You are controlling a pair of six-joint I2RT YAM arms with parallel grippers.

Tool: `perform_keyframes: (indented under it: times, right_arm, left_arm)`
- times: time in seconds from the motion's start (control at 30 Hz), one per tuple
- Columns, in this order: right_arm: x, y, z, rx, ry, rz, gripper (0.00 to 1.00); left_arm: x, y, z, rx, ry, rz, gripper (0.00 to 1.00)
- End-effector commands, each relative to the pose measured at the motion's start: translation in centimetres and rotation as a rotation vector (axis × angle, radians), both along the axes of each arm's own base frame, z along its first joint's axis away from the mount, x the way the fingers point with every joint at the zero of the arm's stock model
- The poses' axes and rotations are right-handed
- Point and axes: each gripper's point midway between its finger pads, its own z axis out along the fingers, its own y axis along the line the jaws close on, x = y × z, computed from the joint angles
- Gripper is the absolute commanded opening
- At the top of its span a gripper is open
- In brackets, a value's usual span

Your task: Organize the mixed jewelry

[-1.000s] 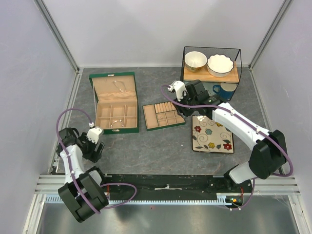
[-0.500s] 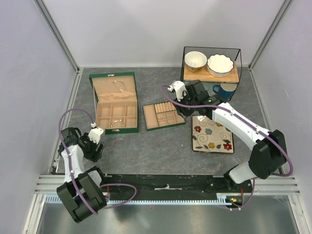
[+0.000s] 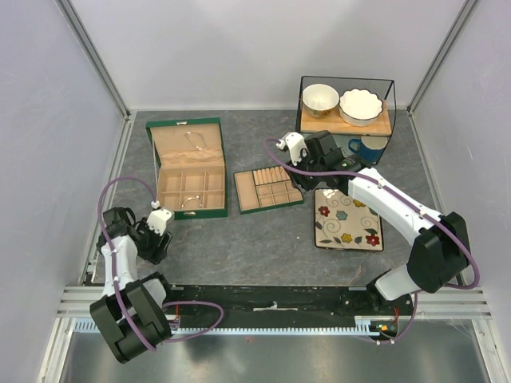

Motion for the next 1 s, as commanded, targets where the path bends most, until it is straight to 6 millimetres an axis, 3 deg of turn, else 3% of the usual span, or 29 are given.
perform_keyframes:
  times: [0.0, 0.47, 0.77, 0.9, 0.97]
  right_arm:
    - [0.33, 0.29, 0.32, 0.026, -0.012, 0.000, 0.46]
    - [0.33, 0.10, 0.20, 0.027, -0.007, -0.003, 0.44]
    - [0.33, 0.01, -0.05, 0.027, 0.002, -0.003, 0.43]
    - [0.43, -0.12, 0.15, 0.031, -0.002, -0.010, 0.42]
    - [0.45, -0.04, 0.27, 0.034, -0.004, -0.009, 0.42]
  left_arm:
    - [0.63, 0.01, 0.08, -0.004, -0.017, 0.017, 0.66]
    - [0.25, -0.21, -0.55, 0.003, 0.003, 0.013, 0.54]
    - [0.12, -0.40, -0.56, 0.006, -0.004, 0.013, 0.40]
    - [0.10, -0.56, -0.35, 0.002, -0.004, 0.008, 0.24]
    - [0.07, -0.69, -0.15, -0.004, 0.001, 0.003, 0.21]
